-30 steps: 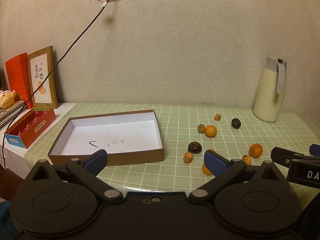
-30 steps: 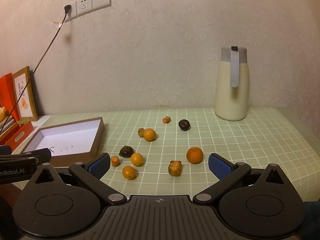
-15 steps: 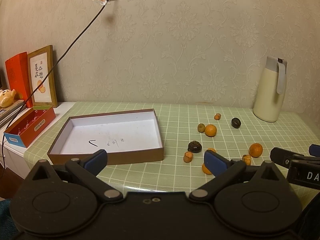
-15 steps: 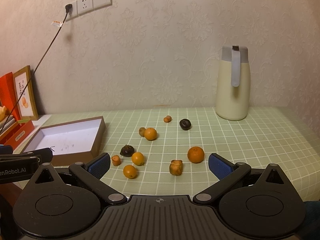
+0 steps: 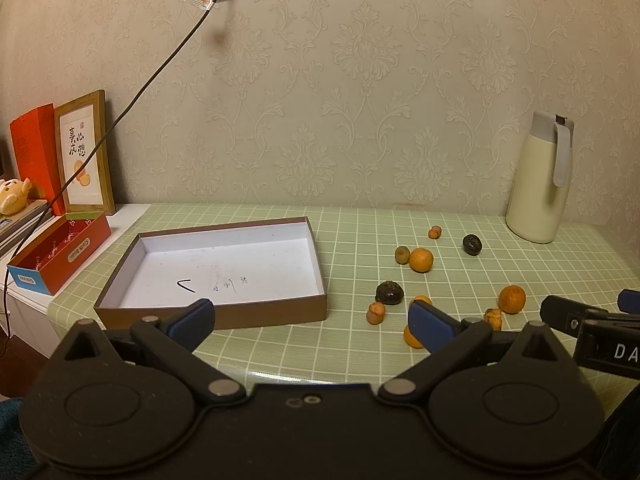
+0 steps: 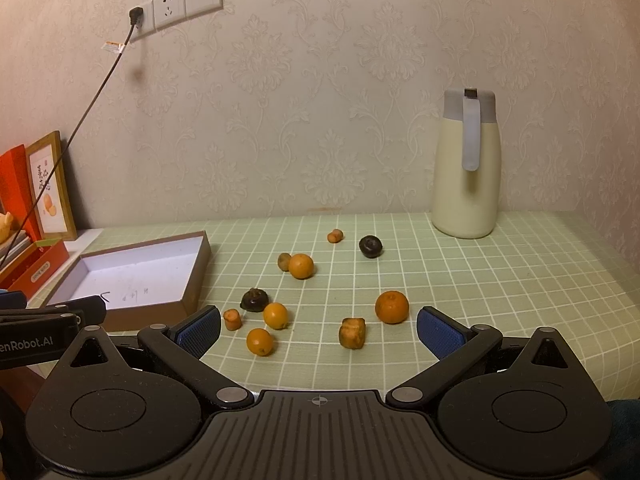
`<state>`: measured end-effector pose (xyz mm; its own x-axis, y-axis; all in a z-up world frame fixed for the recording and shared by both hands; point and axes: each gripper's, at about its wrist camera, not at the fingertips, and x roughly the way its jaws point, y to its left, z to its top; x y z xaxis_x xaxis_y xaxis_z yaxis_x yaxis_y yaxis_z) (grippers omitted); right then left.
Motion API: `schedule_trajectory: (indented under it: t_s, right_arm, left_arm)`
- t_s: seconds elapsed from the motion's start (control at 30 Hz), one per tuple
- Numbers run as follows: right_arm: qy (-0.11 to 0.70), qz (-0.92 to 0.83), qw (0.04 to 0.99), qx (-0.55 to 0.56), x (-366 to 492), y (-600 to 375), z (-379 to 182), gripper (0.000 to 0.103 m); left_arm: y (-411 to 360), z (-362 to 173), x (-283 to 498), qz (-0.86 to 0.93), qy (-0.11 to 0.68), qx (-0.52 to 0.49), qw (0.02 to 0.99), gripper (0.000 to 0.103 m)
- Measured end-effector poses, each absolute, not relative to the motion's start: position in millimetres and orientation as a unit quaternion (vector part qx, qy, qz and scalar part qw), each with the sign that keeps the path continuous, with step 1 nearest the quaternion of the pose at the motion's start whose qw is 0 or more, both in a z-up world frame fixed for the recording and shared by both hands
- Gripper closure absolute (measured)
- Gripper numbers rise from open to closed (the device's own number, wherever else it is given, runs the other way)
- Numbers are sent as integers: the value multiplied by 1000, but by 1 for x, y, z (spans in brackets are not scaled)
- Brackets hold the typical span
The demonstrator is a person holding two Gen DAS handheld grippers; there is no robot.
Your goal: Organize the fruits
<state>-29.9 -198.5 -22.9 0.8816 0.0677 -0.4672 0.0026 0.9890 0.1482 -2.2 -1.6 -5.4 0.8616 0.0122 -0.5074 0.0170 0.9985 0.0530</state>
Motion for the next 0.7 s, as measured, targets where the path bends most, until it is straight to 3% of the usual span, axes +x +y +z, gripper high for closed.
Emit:
schedule_trajectory:
  t_s: [0.7]
  right_arm:
    - [246, 17, 966, 74, -28, -199, -24, 0]
  left_arm:
    - [-4, -7, -1, -2, 264, 31, 964, 6]
